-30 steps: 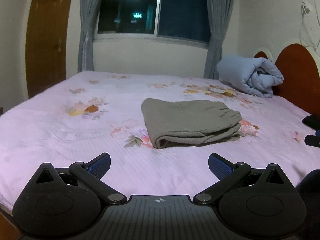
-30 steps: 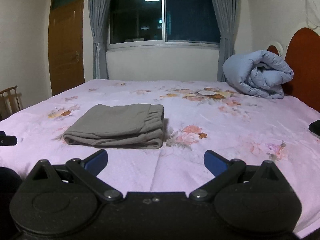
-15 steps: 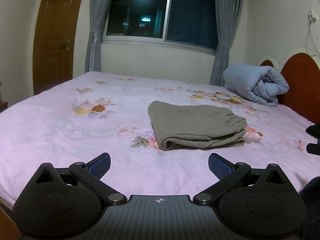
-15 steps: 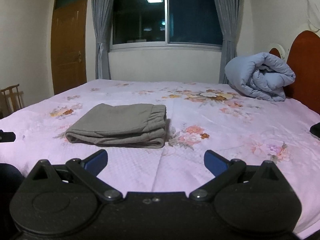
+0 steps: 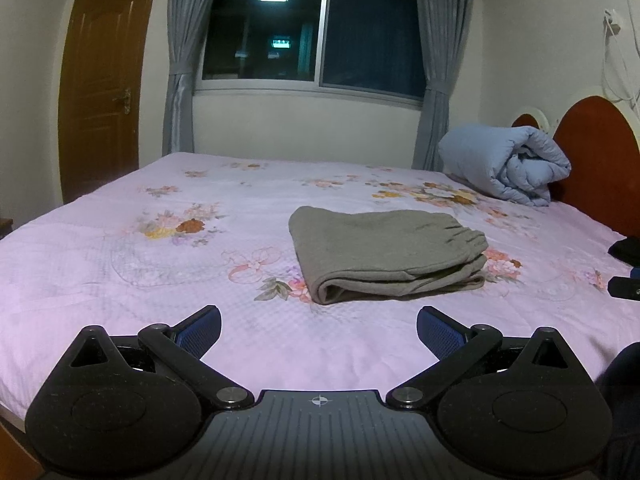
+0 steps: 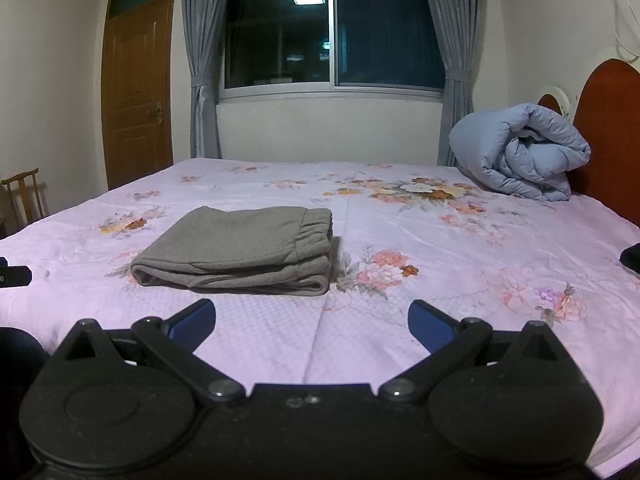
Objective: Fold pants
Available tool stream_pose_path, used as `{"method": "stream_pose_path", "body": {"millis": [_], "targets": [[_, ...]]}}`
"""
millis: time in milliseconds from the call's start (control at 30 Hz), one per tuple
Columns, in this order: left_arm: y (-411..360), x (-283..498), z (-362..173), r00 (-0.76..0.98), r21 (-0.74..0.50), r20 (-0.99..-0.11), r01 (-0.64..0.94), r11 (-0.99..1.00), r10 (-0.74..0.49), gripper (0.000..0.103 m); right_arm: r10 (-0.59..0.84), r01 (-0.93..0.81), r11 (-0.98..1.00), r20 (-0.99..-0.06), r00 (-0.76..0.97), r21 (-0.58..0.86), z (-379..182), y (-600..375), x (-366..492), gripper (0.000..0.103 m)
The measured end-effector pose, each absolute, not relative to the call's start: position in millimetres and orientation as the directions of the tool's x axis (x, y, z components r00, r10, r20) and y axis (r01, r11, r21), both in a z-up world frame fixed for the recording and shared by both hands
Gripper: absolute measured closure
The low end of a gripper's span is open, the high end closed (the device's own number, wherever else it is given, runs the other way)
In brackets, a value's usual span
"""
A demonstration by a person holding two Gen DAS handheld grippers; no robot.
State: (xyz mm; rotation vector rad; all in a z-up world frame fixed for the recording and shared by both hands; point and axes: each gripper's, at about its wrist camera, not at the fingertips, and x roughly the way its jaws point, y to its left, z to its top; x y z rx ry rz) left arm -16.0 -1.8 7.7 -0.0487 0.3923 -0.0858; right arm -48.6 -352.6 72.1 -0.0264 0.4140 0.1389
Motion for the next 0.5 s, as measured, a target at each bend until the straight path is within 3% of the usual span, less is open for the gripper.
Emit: {"method": "stream_pose_path", "body": {"millis": [500], "targets": [[-3.5,-15.5,8.6,0.920,-0.063,-0.381,0.077,0.995,-0.096,0.000,0.129,-0.140,0.990,-0.405,0.905,0.003,72.0,-351.5,-48.6,0.006]]}}
